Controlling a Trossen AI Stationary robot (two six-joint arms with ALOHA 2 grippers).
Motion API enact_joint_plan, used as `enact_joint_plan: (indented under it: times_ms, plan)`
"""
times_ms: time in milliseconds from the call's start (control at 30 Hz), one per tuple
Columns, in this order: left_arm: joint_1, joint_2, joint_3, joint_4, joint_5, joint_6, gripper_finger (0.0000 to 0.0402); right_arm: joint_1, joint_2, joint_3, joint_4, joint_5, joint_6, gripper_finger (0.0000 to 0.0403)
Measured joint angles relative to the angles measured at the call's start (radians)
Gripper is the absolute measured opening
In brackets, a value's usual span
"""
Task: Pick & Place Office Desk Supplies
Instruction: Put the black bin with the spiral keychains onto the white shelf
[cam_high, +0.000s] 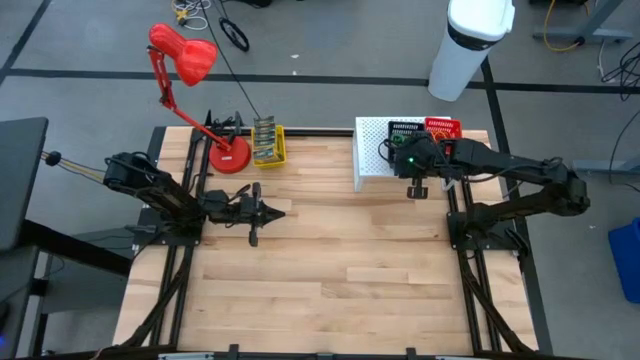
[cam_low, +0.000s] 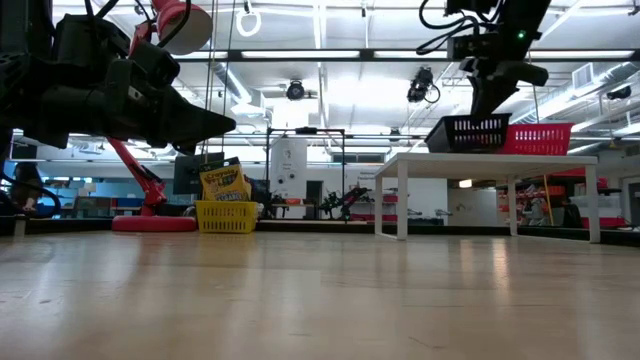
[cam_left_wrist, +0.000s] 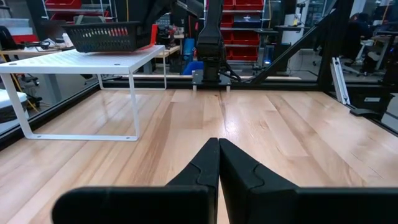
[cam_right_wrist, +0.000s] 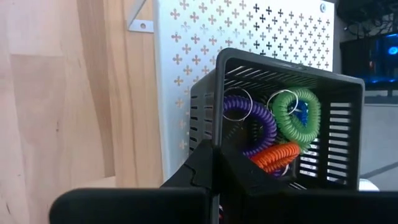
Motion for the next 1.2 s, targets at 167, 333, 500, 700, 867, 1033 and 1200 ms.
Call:
enact_joint_plan:
  times_ms: [167,333,500,700,867,1033,1200]
  plan:
    - [0.0,0.0,0.0,0.0,0.0,0.0,0.0011,0.0,0.0,0.0,0.001,0.0,-0.004,0.001]
    - [0.0,0.0,0.0,0.0,0.0,0.0,0.0011,-0.027,0.0,0.0,0.0,0.001,-0.007,0.0011]
    - [0.0,0.0,0.0,0.0,0.0,0.0,0.0011,-0.06,0.0,0.0,0.002,-0.007,-0.012,0.0015]
    - [0.0,0.0,0.0,0.0,0.0,0.0,0.0011,-0.058,0.0,0.0,0.0,-0.015,-0.023,0.002]
    - [0.0,0.0,0.0,0.0,0.0,-0.001,0.0011,-0.058,0.0,0.0,-0.029,-0.015,-0.019,0.0024]
    - [0.0,0.0,0.0,0.0,0.0,-0.001,0.0011,-0.058,0.0,0.0,-0.043,-0.015,-0.007,0.0013]
    - [0.0,0.0,0.0,0.0,0.0,-0.003,0.0011,-0.058,0.0,0.0,-0.044,-0.014,0.008,0.0039]
